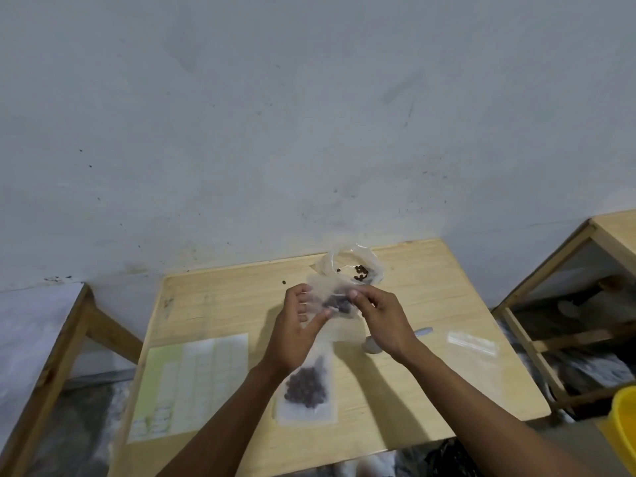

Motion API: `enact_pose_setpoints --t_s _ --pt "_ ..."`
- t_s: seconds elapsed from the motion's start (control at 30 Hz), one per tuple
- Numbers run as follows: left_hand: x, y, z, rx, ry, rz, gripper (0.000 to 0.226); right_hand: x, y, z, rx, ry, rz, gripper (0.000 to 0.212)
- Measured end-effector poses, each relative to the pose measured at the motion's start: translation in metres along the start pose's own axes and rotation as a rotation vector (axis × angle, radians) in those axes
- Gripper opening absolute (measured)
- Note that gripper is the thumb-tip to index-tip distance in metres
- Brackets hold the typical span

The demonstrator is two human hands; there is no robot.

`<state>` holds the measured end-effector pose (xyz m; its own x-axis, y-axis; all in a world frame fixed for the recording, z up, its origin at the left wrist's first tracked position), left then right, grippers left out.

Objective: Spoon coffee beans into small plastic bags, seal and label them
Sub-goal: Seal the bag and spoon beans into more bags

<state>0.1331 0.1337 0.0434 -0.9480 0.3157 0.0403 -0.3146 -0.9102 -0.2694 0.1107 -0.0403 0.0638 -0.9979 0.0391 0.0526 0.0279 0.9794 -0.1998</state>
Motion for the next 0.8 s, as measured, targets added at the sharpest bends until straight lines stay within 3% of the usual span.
enact_pose_setpoints --t_s 0.2,0.47,0.8 --pt "-0.009 -0.019 0.005 0.233 -0.031 0.027 0.007 -0.008 0.005 -0.004 0.079 0.002 -0.092 0.019" --pt "-0.009 -0.025 0.012 0.151 -0.066 0.054 0.007 -0.015 0.008 -0.012 0.128 -0.014 -0.119 0.008" --pt "-0.004 -0.027 0.011 0.167 -0.073 0.029 0.007 -0.019 0.019 -0.016 -0.038 0.059 -0.192 0.012"
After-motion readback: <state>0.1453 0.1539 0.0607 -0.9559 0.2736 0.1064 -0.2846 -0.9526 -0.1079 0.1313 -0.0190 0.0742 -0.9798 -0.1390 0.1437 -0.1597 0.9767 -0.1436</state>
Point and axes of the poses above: each hand's wrist, its own x-axis away from the middle knuckle, its own y-axis out of the palm, z = x × y, the point moved 9 cm from there along -x, towards the middle knuckle, and after that the axes turned 6 degrees about -z, right-handed, at the moved point
